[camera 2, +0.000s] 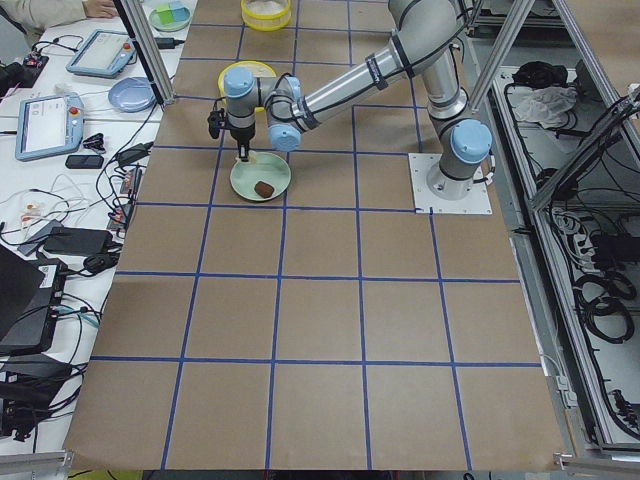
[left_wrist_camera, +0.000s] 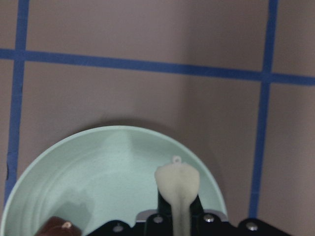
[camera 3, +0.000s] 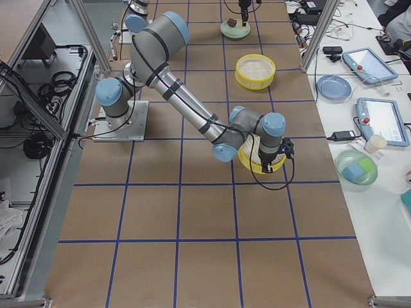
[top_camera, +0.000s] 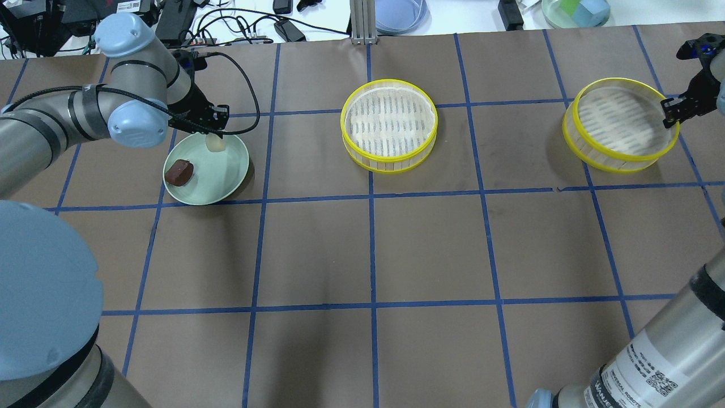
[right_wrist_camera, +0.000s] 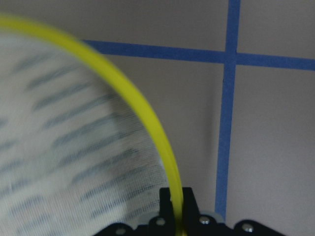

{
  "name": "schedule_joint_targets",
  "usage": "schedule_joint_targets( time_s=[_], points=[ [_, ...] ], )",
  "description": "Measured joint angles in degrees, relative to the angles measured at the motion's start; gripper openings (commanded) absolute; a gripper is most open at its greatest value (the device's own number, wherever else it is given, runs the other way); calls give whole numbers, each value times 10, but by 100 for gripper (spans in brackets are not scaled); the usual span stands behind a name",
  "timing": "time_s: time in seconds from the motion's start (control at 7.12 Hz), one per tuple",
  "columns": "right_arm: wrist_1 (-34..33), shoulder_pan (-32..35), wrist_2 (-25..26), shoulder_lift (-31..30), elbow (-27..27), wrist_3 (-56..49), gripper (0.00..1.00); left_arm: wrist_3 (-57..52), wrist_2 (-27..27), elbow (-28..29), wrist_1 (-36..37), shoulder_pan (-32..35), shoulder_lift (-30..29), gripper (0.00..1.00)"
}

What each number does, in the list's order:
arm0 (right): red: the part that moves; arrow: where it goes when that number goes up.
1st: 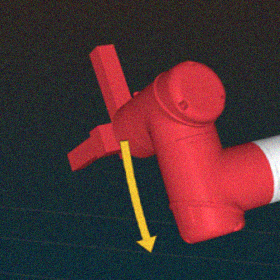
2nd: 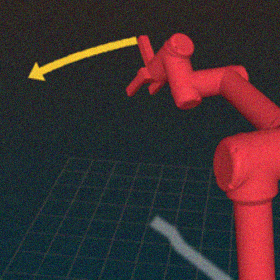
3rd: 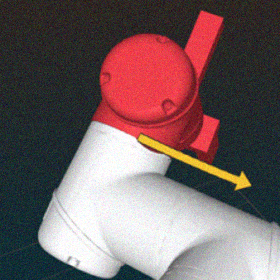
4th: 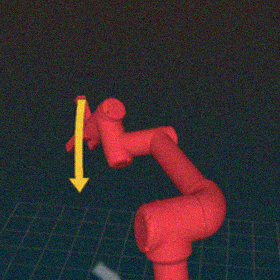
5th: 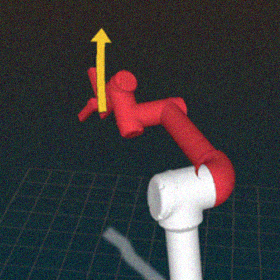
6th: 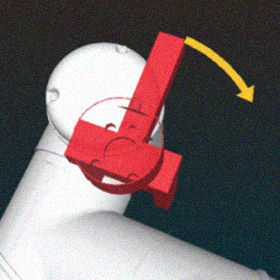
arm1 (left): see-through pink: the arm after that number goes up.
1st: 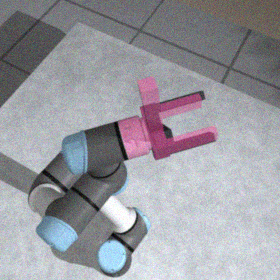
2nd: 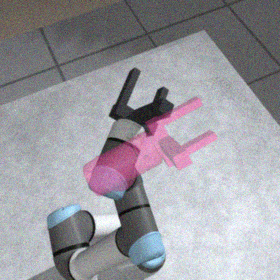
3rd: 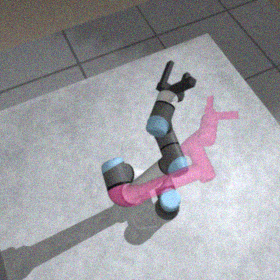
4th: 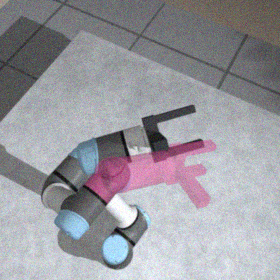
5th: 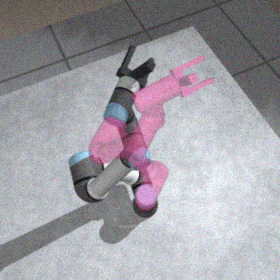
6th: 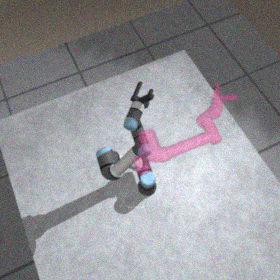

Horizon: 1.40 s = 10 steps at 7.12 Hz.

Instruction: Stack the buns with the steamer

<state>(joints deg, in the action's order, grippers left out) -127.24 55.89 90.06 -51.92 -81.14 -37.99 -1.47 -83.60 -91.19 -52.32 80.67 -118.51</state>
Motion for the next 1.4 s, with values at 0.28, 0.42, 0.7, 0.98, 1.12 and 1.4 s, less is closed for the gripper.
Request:
schedule_joint_targets(
  time_s=[0.28,0.42,0.7,0.98,1.12,1.4],
  points=[
    [1,0,-1,-5,1,20,0,127,115,14,48,19,4,0],
    [4,0,-1,-10,1,26,0,185,155,15,88,43,0,0],
    [43,0,0,-39,1,55,0,270,214,15,143,92,-17,0],
    [88,0,-8,-64,1,82,0,307,242,12,182,131,-38,0],
    [108,0,-17,-74,1,95,0,313,244,12,197,142,-49,0],
    [136,2,-24,-93,-3,120,0,316,244,12,208,148,-73,61]
  ],
)
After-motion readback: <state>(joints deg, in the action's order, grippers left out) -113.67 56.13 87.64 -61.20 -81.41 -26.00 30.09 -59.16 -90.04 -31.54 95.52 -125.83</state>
